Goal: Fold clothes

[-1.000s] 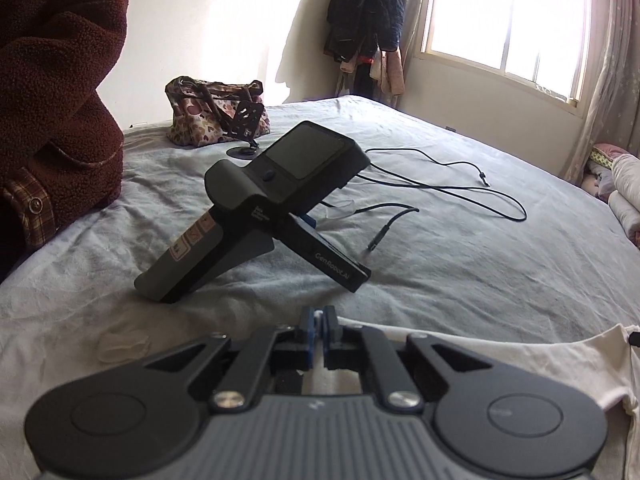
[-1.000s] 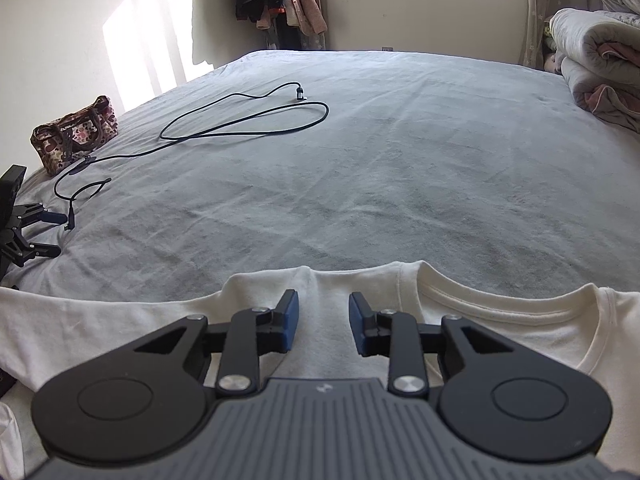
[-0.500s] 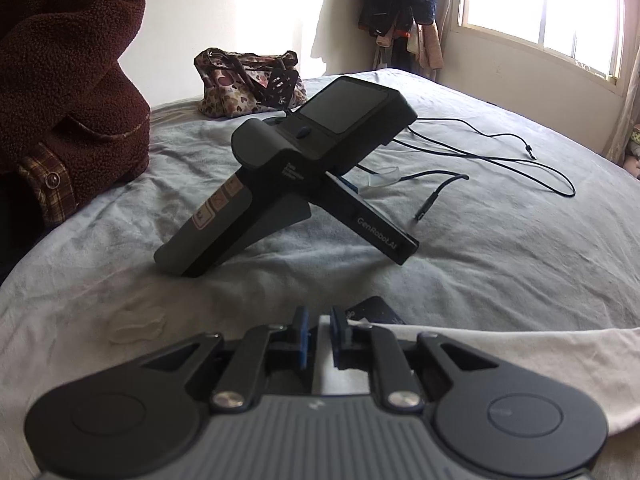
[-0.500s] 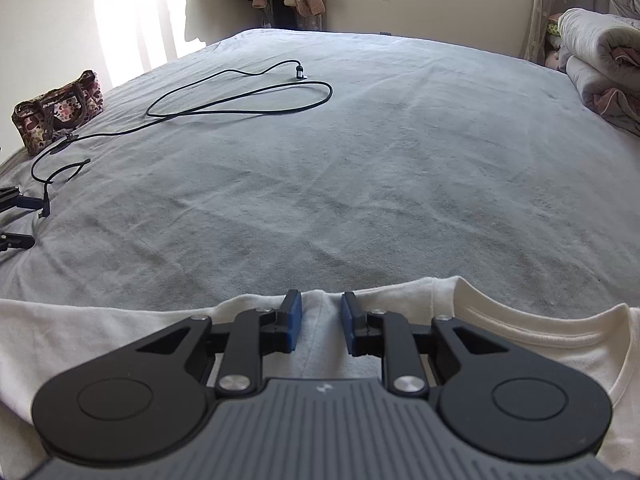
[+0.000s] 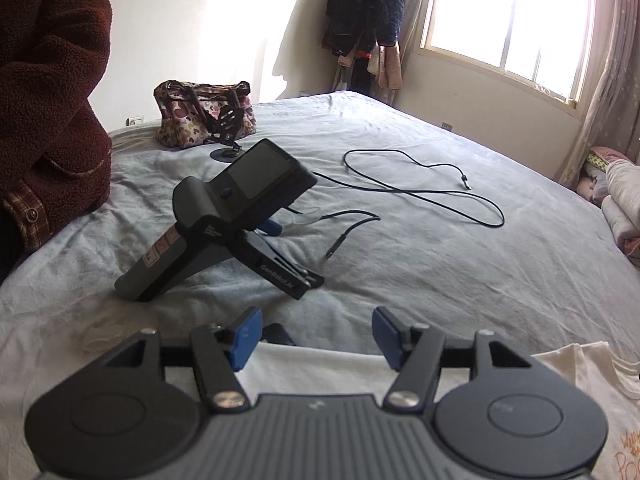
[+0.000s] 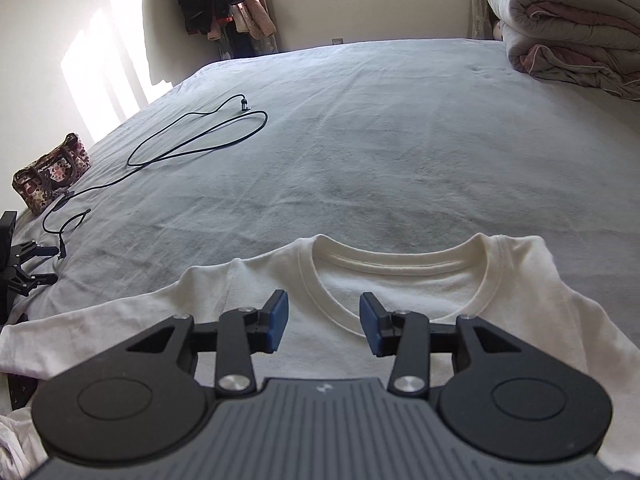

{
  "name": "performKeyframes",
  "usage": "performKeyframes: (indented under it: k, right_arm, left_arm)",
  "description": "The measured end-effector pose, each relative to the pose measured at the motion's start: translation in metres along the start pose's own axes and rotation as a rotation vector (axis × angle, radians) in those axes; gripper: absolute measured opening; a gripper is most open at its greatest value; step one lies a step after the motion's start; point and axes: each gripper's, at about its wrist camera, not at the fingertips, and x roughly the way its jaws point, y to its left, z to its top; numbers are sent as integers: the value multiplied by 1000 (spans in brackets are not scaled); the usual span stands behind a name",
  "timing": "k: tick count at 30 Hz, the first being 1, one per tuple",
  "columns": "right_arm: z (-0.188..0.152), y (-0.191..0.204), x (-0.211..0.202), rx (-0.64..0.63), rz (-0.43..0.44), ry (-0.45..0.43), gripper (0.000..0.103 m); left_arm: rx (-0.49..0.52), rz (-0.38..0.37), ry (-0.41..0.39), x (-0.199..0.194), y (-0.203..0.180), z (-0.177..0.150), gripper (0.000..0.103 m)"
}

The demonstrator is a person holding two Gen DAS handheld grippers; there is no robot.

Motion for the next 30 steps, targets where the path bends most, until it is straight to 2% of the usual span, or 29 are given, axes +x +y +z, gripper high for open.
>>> performKeyframes:
  k: [4, 10, 19, 30]
  right_arm:
    - [-3, -24, -34, 40, -26, -29, 49]
    - [-20, -57, -83, 87, -78, -62, 53]
    - [-53, -114, -146, 161, -171, -91, 58]
    - [-86, -177, -190, 281, -291, -124, 61]
  left_arm:
    - [25, -73, 27, -19, -34, 0, 72]
    - [74, -163, 53, -49, -88, -11, 78]
    - [209, -286, 109, -74, -178, -44, 80]
    - [324, -415, 176, -85, -287, -87, 83]
